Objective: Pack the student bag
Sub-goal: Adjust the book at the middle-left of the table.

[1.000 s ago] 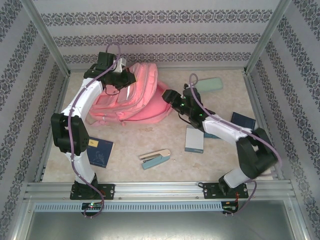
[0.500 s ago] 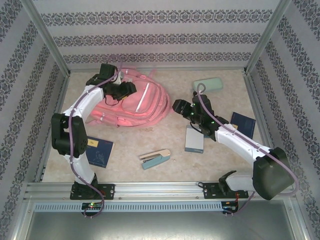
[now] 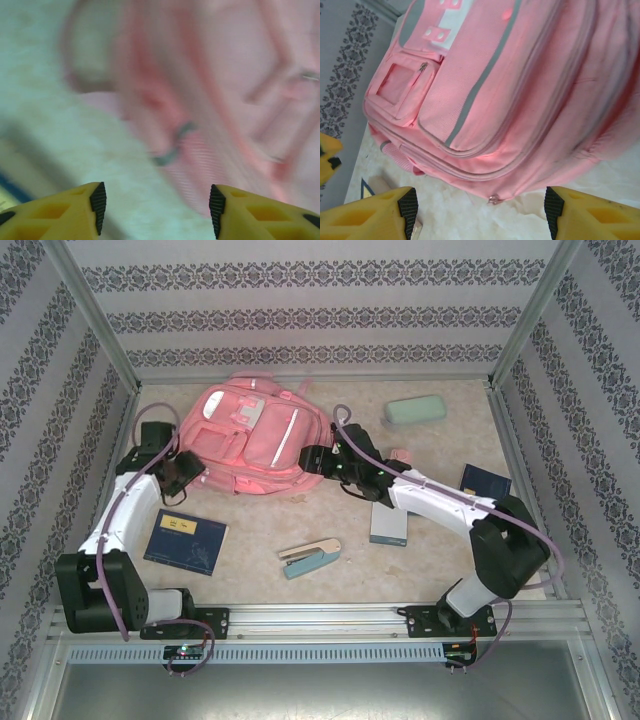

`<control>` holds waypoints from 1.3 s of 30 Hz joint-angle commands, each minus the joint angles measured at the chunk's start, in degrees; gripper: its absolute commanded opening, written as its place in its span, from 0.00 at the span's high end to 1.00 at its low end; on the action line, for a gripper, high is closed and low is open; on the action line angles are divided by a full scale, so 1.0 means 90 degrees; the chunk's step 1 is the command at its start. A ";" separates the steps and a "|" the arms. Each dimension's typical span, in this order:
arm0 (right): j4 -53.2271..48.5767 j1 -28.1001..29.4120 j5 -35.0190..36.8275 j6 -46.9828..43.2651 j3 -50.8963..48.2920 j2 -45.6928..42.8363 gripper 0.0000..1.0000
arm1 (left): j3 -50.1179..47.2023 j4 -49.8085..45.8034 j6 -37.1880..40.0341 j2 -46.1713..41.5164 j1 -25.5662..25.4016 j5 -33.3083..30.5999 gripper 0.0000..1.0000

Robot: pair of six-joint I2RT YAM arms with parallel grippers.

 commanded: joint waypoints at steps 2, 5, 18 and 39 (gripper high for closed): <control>-0.0043 0.0139 -0.0207 -0.0173 0.0396 0.0235 0.31 | -0.0578 -0.0210 -0.0431 -0.0074 0.0614 -0.0413 0.45; -0.0072 0.0197 -0.0219 -0.0192 0.0518 0.0320 0.31 | -0.0827 0.0145 -0.0528 0.0126 0.0835 -0.0252 0.47; -0.0149 0.0234 -0.0223 -0.0178 0.0456 0.0270 0.31 | -0.1521 0.2015 -0.1008 0.1208 -0.0287 0.1240 0.58; -0.0692 0.1247 -0.0848 -0.0490 0.2266 0.2104 0.45 | -0.1103 0.0139 -0.0149 -0.0181 -0.0141 0.0712 0.44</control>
